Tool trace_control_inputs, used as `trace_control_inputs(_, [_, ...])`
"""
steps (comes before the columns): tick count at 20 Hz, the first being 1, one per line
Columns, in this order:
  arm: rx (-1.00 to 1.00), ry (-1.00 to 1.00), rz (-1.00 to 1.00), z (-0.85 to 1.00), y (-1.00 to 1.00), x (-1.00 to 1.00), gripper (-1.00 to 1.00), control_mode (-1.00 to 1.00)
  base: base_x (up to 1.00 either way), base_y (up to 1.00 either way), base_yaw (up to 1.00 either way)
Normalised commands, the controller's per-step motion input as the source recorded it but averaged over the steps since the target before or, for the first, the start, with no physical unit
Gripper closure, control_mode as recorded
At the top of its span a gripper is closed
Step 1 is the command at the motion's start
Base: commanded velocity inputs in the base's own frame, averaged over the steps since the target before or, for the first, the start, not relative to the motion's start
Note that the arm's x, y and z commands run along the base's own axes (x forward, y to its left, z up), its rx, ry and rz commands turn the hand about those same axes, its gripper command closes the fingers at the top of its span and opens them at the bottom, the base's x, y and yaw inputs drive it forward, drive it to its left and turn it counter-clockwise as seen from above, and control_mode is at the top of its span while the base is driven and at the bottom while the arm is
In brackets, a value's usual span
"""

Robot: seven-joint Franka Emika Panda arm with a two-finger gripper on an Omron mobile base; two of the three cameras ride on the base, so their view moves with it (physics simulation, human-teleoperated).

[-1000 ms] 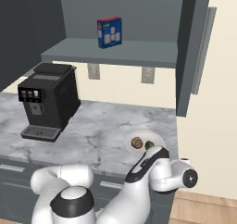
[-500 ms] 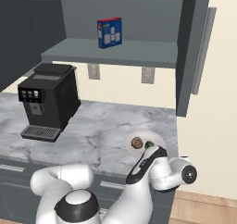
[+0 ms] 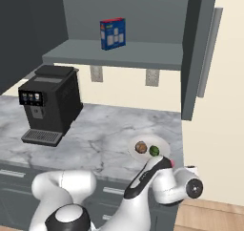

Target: Pick the avocado and bread from the counter and place them on the plate. Then pick the jam from the cabinet and place it next to the plate. Lastly close the cabinet door.

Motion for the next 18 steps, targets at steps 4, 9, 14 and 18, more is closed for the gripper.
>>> trace_control_inputs(4, [-0.11,-0.03,-0.01,0.12,0.08,-0.01,-1.0,-1.0,0.0,0.0,0.0])
trace_control_inputs(9, [-0.07,-0.11,-0.02,0.49,0.05,-0.3,-1.0,-1.0,0.0,0.0,0.0])
trace_control_inputs(14, [-0.02,-0.07,0.0,0.68,0.27,-0.5,-1.0,-1.0,0.0,0.0,0.0])
trace_control_inputs(18, [-0.05,0.0,0.0,0.63,0.58,-0.5,-1.0,-1.0,0.0,0.0,0.0])
